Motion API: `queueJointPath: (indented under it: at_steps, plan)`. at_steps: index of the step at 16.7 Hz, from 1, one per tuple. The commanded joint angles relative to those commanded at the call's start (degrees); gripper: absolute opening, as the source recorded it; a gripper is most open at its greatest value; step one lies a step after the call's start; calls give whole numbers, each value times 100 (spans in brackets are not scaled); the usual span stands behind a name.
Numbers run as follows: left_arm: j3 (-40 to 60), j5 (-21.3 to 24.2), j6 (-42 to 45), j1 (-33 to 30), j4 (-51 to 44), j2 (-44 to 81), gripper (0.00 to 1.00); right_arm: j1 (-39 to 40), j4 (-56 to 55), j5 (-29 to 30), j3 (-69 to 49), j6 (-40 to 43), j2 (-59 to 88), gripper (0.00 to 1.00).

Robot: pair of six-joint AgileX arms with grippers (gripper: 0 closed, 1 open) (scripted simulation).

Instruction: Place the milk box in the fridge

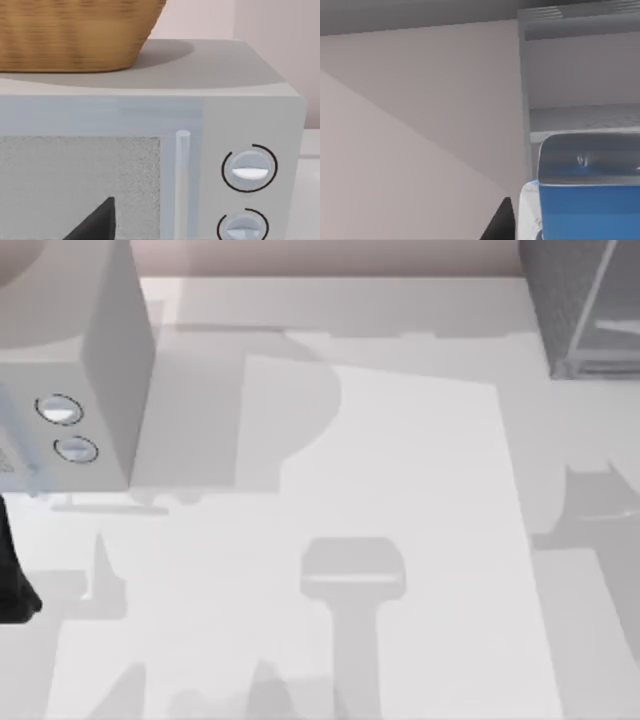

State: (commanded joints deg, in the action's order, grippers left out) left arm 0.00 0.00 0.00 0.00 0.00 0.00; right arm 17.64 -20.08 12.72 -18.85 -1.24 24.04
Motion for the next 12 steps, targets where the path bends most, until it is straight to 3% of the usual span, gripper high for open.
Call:
queueJointPath:
  at_steps: [6,12]
  plan:
    - [0,0,0,0,0,0,100,-1503,1733,-1072,1613,106,-2138,0]
    - [0,0,0,0,0,0,100,-1764,2008,-1273,1885,124,-2404,0]
